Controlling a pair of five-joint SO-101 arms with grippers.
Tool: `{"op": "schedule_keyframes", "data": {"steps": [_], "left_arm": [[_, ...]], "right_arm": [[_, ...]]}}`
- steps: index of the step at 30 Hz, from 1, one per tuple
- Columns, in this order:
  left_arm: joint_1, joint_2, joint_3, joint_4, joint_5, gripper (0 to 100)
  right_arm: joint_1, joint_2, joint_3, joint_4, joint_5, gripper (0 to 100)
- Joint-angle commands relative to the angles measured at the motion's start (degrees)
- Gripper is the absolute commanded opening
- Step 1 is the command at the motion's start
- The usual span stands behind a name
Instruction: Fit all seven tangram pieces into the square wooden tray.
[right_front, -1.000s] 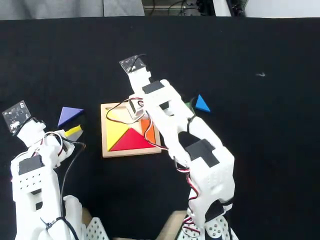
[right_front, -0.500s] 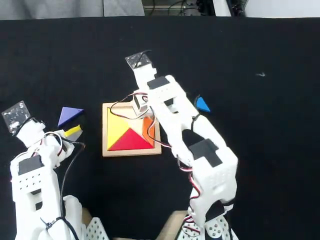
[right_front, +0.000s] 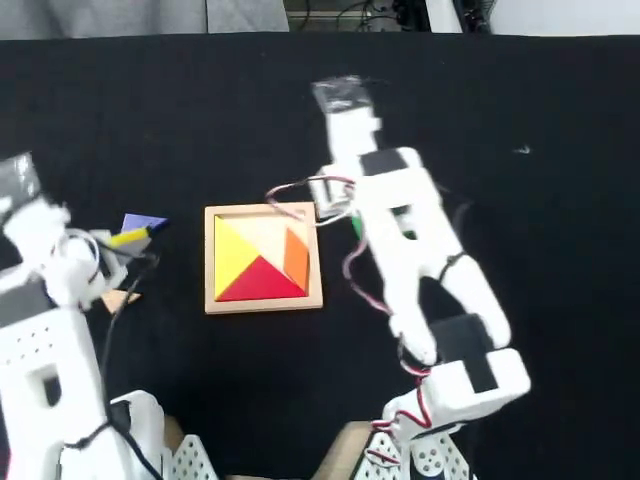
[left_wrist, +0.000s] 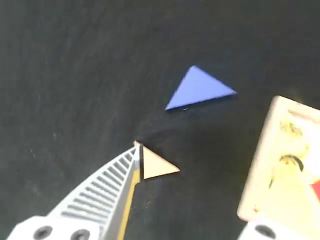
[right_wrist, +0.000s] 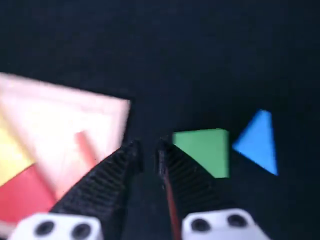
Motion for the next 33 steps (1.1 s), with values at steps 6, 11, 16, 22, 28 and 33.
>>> {"op": "schedule_keyframes", "data": {"steps": [6, 11, 16, 22, 28, 33], "left_arm": [[8.8, 41.3, -41.5, 16.6, -9.5, 39], [6.8, 56.4, -50.2, 16.5, -9.8, 39], [4.9, 58.1, -50.5, 14.9, -16.8, 39], [2.9, 58.3, -46.3, 4.7, -25.2, 39], [-0.6, 58.3, -39.5, -2.5, -25.2, 39], [-2.1, 57.6, -36.8, -2.5, -25.2, 39]], "right_arm": [[4.1, -3.2, 5.9, -12.8, -2.5, 5.3], [3.9, -3.2, 8.1, -16.0, -2.5, 5.3], [3.9, -3.2, 8.1, -16.4, -2.4, 5.3], [3.0, -3.1, 8.2, -16.4, -1.8, 5.1], [0.7, -2.3, 8.7, -16.4, 2.9, 4.9], [-7.3, -2.6, 10.2, -15.3, 8.8, 1.5]]}}
